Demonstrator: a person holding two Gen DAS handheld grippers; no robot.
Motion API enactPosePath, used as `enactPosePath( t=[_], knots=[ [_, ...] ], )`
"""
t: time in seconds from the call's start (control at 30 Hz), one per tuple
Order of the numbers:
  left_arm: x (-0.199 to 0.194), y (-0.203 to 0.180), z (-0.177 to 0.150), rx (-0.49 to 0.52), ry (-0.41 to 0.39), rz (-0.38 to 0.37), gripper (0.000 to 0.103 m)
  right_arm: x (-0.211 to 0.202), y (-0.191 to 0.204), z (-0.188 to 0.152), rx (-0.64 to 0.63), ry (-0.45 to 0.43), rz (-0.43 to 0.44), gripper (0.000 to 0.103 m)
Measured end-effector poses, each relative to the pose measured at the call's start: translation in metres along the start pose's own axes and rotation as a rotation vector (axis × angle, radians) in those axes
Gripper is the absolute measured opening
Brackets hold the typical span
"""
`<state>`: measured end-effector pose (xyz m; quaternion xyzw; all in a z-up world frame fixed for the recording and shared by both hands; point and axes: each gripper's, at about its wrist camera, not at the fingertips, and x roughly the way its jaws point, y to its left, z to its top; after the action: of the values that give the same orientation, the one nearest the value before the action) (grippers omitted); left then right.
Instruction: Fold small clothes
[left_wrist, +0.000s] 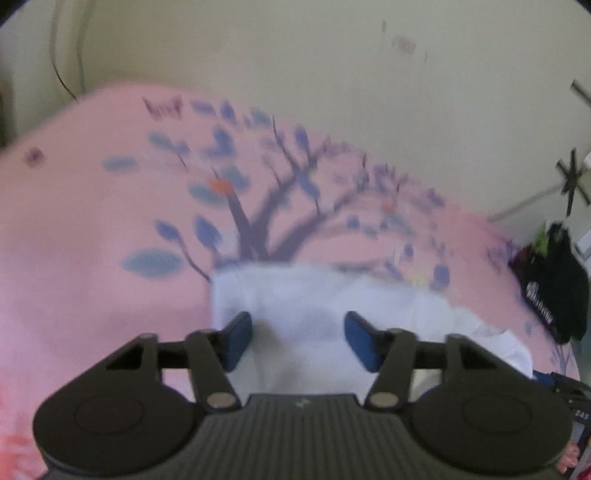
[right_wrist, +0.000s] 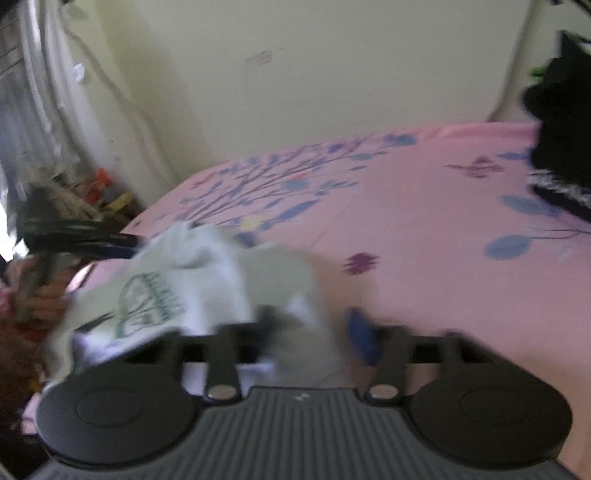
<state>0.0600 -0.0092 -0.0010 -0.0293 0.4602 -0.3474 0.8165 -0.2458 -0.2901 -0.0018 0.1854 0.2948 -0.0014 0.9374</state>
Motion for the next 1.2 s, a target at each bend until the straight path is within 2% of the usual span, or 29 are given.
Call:
enactPosePath(
  t=[0.03, 0.07, 0.1, 0.17, 0.23, 0.3, 0.37, 0.4, 0.43, 0.47, 0.5, 0.53, 0.6, 0.7, 0.87, 0.93, 1.07, 1.13, 1.2],
  knots=[
    [-0.002, -0.009, -0.005, 0.028, -0.027, 0.014, 0.013, 0.000, 0.007, 0.004, -0.014, -0.012, -0.004, 0.010],
    [-0.003, -0.015, -0.006, 0.047, -0.014, -0.011, 0.003, -0.003, 0.016, 0.007, -0.047, -0.033, -0.023, 0.008],
    [-0.007, -0.019, -0.006, 0.036, -0.029, -0.033, 0.003, -0.009, 0.024, 0.013, -0.082, -0.061, -0.046, 0.006],
    [-0.029, -0.024, -0.004, 0.042, -0.118, -0.054, 0.003, -0.033, 0.037, 0.030, -0.123, -0.136, -0.075, 0.003],
    [-0.067, -0.019, -0.004, 0.029, -0.218, -0.121, 0.003, -0.056, 0.049, 0.049, -0.147, -0.238, -0.033, 0.001],
    [-0.109, -0.012, -0.012, 0.024, -0.306, -0.188, 0.003, -0.082, 0.067, 0.057, -0.215, -0.311, 0.061, 0.001],
    [-0.146, -0.006, -0.027, 0.053, -0.372, -0.205, 0.003, -0.106, 0.080, 0.050, -0.321, -0.325, 0.240, 0.006],
    [-0.161, -0.001, -0.036, 0.076, -0.383, -0.212, 0.004, -0.115, 0.084, 0.043, -0.367, -0.301, 0.342, 0.017],
    [-0.173, 0.005, -0.047, 0.096, -0.387, -0.216, 0.007, -0.119, 0.085, 0.036, -0.395, -0.256, 0.398, 0.046],
    [-0.183, 0.011, -0.059, 0.104, -0.392, -0.207, 0.021, -0.119, 0.085, 0.029, -0.413, -0.208, 0.428, 0.049],
    [-0.188, 0.018, -0.066, 0.101, -0.398, -0.183, 0.034, -0.117, 0.086, 0.023, -0.425, -0.186, 0.406, 0.048],
    [-0.192, 0.023, -0.072, 0.090, -0.412, -0.141, 0.057, -0.113, 0.084, 0.017, -0.432, -0.164, 0.356, 0.048],
    [-0.199, 0.038, -0.073, 0.058, -0.415, -0.081, 0.060, -0.102, 0.076, 0.013, -0.407, -0.124, 0.270, 0.048],
    [-0.182, 0.045, -0.054, 0.026, -0.383, -0.087, 0.061, -0.086, 0.061, 0.021, -0.321, -0.131, 0.205, 0.048],
    [-0.135, 0.026, -0.019, 0.104, -0.351, -0.150, 0.092, -0.058, 0.052, 0.032, -0.232, -0.146, 0.156, 0.049],
    [-0.110, 0.012, -0.009, 0.134, -0.305, -0.158, 0.093, -0.049, 0.059, 0.030, -0.249, -0.124, 0.149, 0.049],
    [-0.060, -0.002, 0.002, 0.156, -0.168, -0.128, 0.092, -0.041, 0.088, 0.022, -0.345, -0.082, 0.153, 0.050],
    [-0.047, -0.006, -0.001, 0.167, -0.124, -0.131, 0.091, -0.036, 0.107, 0.016, -0.416, -0.060, 0.167, 0.050],
    [-0.045, -0.009, -0.008, 0.186, -0.104, -0.138, 0.085, -0.030, 0.123, 0.011, -0.479, -0.041, 0.194, 0.050]
  ],
)
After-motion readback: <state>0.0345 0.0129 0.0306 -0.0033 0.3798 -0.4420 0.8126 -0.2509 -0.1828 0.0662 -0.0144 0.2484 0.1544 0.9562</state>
